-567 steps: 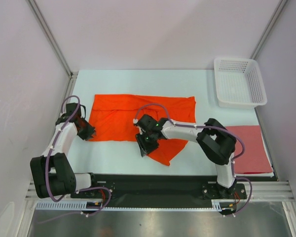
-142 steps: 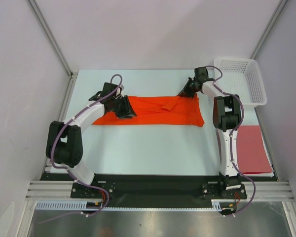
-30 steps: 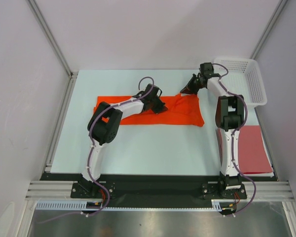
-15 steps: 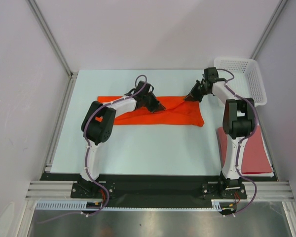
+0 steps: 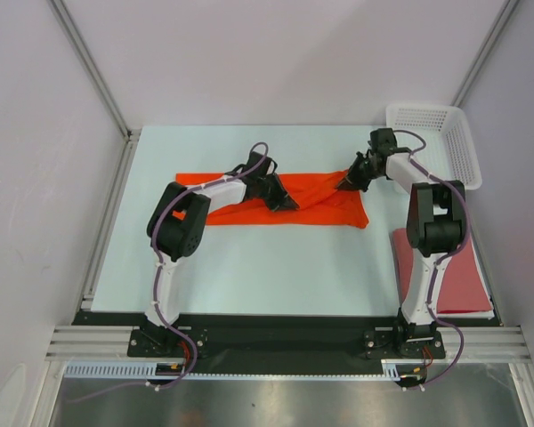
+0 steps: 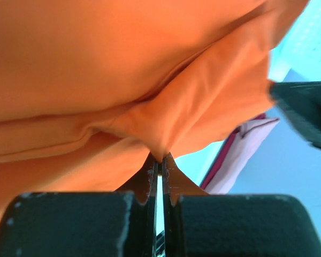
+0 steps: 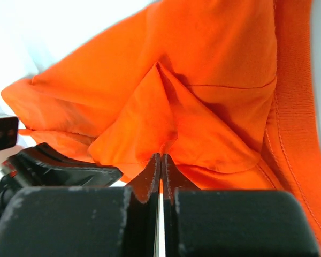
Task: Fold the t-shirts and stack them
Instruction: Fold the tshirt
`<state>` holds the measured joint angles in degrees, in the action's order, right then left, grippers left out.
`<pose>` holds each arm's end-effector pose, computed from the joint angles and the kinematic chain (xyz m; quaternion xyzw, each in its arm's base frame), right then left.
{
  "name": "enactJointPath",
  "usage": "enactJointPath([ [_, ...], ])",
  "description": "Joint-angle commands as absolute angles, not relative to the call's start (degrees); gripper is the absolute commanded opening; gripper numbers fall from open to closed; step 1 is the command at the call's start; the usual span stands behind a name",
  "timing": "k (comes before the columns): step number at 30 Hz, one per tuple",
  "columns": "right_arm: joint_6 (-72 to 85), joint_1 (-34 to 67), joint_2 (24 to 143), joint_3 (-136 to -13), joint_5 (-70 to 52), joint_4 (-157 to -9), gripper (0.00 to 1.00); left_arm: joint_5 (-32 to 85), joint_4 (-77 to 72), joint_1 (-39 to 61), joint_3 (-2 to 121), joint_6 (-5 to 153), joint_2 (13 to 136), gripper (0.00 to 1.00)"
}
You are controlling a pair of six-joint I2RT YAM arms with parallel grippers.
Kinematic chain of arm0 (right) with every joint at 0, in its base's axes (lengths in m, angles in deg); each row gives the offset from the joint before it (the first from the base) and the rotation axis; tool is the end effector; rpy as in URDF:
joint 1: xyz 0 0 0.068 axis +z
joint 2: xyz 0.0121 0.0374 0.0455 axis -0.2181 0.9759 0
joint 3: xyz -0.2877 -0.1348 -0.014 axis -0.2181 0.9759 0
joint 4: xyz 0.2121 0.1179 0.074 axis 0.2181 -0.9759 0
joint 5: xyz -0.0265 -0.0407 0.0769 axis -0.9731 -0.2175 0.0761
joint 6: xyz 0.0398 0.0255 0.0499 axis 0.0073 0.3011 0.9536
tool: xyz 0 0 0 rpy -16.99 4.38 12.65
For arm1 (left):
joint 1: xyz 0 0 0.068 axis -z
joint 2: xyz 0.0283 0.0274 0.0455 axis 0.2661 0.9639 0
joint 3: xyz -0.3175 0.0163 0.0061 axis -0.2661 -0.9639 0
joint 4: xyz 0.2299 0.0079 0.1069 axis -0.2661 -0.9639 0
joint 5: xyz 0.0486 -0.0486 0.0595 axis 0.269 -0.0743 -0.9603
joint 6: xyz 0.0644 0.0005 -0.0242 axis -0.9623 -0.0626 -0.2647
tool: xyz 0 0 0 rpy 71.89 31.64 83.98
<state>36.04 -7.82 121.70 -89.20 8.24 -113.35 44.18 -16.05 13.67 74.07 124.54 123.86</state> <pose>0.4652 0.0625 0.2143 0.2005 0.9232 0.2854 0.1613 0.4266 -0.2650 0.1746 -0.1873 0.8989 -0.3867 0.0855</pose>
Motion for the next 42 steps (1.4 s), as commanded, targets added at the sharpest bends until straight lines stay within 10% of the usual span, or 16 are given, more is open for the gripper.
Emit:
enactJointPath([
  [1,32.7,-8.2,117.2,-89.9,6.1,-112.6,0.0,46.4,-17.2,13.5,72.7,121.6,120.1,0.02],
  [14,31.7,-7.5,113.8,-83.7,3.7,-114.1,0.09,48.7,-17.9,13.3,71.6,120.3,120.4,0.08],
  [22,26.2,-7.4,111.3,-86.8,-2.9,-119.7,0.38,48.0,-25.0,12.6,71.4,107.5,114.9,0.24],
  [42,34.9,-4.7,130.8,-98.1,5.0,-110.2,0.31,52.7,-22.0,12.1,85.6,105.3,132.6,0.25],
])
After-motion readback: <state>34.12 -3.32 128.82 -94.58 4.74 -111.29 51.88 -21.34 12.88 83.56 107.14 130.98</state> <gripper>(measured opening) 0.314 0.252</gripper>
